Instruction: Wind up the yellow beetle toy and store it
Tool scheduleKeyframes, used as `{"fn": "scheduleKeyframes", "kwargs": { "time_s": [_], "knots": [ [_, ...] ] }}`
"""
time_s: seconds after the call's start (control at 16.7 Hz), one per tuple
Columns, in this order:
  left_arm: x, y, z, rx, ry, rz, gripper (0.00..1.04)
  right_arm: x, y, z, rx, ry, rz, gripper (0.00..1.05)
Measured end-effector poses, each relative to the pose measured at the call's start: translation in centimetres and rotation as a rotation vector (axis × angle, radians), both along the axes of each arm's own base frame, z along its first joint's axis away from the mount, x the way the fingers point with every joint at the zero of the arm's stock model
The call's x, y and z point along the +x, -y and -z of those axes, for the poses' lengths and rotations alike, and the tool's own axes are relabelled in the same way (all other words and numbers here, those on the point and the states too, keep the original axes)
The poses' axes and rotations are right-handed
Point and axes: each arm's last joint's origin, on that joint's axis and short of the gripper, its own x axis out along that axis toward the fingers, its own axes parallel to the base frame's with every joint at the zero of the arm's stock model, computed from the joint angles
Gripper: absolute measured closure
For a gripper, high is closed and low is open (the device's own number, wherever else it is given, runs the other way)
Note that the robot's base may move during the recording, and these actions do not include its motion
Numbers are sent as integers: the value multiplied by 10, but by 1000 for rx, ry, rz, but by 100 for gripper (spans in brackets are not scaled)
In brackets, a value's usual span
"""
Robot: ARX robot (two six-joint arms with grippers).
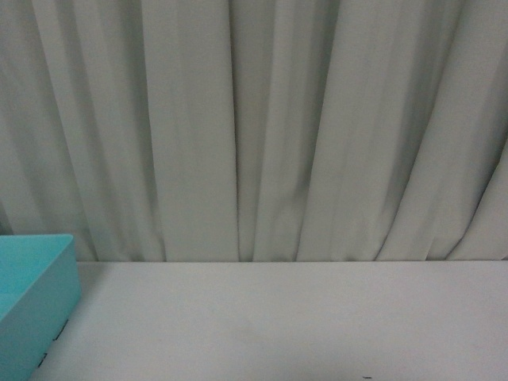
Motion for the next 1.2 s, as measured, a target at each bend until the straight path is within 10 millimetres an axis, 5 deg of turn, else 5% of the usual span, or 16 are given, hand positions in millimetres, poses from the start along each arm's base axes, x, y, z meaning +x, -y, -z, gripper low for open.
{"fn": "scheduleKeyframes", "kwargs": {
  "time_s": [0.78,0.9,1.2],
  "knots": [
    [-18,0,3,0,-6,0,103,0,0,0,0,0,0,7],
    [-18,0,3,-2,-5,0,96,0,0,0,0,0,0,7],
    [-18,0,3,-2,-5,0,38,0,0,0,0,0,0,7]
  ]
}}
